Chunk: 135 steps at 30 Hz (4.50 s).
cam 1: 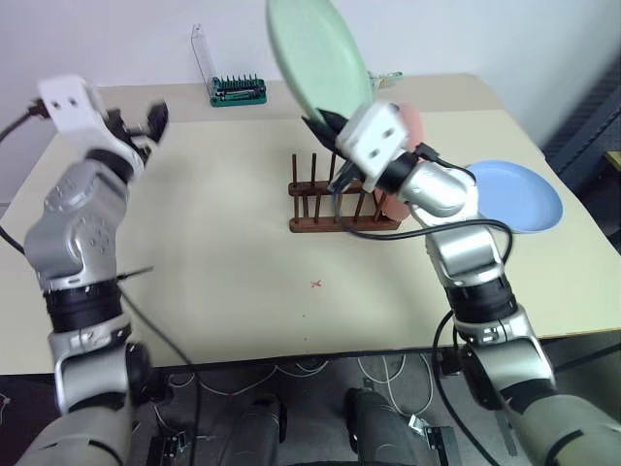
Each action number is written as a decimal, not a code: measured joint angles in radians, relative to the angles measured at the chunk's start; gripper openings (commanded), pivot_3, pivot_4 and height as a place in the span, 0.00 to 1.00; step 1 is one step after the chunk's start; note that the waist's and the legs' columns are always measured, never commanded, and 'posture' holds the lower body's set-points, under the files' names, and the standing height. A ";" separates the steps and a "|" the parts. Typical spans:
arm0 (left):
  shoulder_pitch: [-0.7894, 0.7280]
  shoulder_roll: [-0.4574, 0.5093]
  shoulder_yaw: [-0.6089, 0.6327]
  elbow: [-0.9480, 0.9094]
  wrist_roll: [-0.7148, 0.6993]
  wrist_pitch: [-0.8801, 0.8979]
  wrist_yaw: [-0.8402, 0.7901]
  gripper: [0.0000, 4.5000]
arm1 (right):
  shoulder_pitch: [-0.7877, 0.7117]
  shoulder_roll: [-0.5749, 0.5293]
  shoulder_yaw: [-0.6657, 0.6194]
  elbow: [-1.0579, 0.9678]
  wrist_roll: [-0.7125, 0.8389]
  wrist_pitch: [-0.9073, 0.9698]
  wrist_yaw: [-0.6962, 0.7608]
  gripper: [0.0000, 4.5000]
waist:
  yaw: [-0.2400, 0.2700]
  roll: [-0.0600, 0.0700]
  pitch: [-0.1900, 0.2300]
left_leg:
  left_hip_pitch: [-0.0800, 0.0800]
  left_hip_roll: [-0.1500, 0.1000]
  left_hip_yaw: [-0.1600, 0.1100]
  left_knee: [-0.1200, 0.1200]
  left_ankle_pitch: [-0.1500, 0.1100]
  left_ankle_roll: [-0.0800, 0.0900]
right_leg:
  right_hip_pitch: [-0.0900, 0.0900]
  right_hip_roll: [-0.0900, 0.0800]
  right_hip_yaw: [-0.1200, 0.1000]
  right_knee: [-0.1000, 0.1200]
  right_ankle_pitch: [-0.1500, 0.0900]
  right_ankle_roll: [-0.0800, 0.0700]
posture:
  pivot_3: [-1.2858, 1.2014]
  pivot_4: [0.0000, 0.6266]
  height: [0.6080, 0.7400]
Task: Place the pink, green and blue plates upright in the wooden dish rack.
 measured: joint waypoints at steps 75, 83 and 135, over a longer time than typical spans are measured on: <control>0.298 -0.069 -0.326 -0.275 -0.048 -0.035 -0.486 0.92 | 0.330 -0.602 -0.366 0.001 0.255 0.324 0.037 0.99 | 0.021 0.004 0.000 | 0.001 0.002 0.005 0.000 -0.003 0.005 | 0.002 0.000 0.000 -0.002 0.001 -0.002 | 0.52 0.24 1.00; 0.284 -0.080 -0.346 -0.251 -0.031 -0.040 -0.498 0.92 | 0.331 -0.633 -0.052 0.458 -0.151 0.093 0.003 0.99 | 0.018 0.006 0.001 | 0.001 0.002 0.006 0.002 -0.003 0.005 | 0.002 0.000 0.001 -0.002 0.001 -0.002 | 0.52 0.24 1.00; 0.267 -0.036 -0.270 -0.145 0.030 -0.120 -0.470 0.92 | -0.180 0.176 -0.183 -0.092 0.656 0.537 -0.371 0.00 | 0.018 0.009 0.002 | 0.000 0.001 0.003 0.001 -0.002 0.005 | -0.002 0.000 0.001 0.001 0.001 -0.002 | 0.52 0.24 1.00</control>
